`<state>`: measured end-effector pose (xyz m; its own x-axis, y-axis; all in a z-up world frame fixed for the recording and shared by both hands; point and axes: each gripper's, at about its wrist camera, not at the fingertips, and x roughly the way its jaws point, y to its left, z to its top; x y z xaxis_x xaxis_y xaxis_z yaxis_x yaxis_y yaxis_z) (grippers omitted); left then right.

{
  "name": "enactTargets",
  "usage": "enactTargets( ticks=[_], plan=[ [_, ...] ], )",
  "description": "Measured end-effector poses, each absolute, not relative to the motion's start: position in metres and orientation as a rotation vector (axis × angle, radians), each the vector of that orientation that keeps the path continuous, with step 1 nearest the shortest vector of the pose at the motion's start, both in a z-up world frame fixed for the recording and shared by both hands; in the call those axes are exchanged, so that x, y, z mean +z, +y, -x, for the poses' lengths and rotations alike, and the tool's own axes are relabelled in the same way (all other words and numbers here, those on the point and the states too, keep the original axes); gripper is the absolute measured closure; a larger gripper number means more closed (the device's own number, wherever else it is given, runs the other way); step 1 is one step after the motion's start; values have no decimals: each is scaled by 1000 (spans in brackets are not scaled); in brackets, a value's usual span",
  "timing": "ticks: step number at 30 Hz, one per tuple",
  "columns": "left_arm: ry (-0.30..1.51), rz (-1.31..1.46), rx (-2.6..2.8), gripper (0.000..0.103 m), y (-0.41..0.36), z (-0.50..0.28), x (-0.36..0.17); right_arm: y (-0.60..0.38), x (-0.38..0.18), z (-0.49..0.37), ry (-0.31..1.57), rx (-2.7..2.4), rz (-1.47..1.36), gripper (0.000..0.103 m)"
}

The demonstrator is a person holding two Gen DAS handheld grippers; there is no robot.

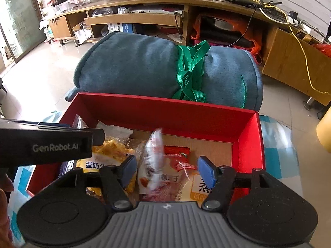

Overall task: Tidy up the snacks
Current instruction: 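Lower both packs into the red box and open both tools, then withdraw both tools from the red box toward the remaining snacks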

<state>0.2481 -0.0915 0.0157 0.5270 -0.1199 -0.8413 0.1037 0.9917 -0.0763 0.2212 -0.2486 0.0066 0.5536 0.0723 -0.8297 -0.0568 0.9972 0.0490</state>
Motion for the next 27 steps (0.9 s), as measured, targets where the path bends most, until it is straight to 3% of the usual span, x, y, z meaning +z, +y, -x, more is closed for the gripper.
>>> enactTargets(
  ticks=[27],
  plan=[
    [912, -12, -144, 18, -78, -194, 51, -253, 46, -168, 920, 33, -76, 32]
  ],
)
